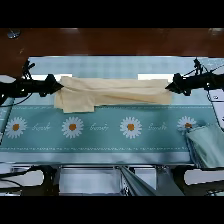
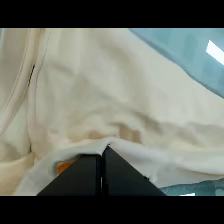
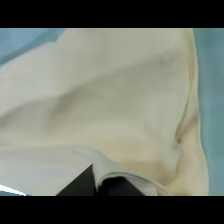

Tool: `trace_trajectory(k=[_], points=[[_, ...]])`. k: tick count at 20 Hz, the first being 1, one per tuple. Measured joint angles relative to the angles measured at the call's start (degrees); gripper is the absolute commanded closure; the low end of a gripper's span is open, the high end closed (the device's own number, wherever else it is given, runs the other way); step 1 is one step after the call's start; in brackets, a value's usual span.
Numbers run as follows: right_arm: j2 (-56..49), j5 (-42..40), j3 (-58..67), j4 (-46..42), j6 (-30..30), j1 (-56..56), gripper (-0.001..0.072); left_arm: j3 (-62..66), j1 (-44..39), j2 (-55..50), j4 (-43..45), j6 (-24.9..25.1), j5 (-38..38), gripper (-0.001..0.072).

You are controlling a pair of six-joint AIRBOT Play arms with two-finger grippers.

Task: Fold the shirts.

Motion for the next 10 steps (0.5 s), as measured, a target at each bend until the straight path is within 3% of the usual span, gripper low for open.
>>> trace_trajectory(k=[4,10], points=[[-7.2,-0.1,8.9,1.7,1.2,0.1,0.0679,13.8,-1.1,-11.6,0.2,-1.9,-4.6,0.0684],[-15.3,-0.7,17.6,6.2,1.7,0.2,0.0679,25.0,-2.0,-20.9,0.9,-4.3,-7.1,0.0685]])
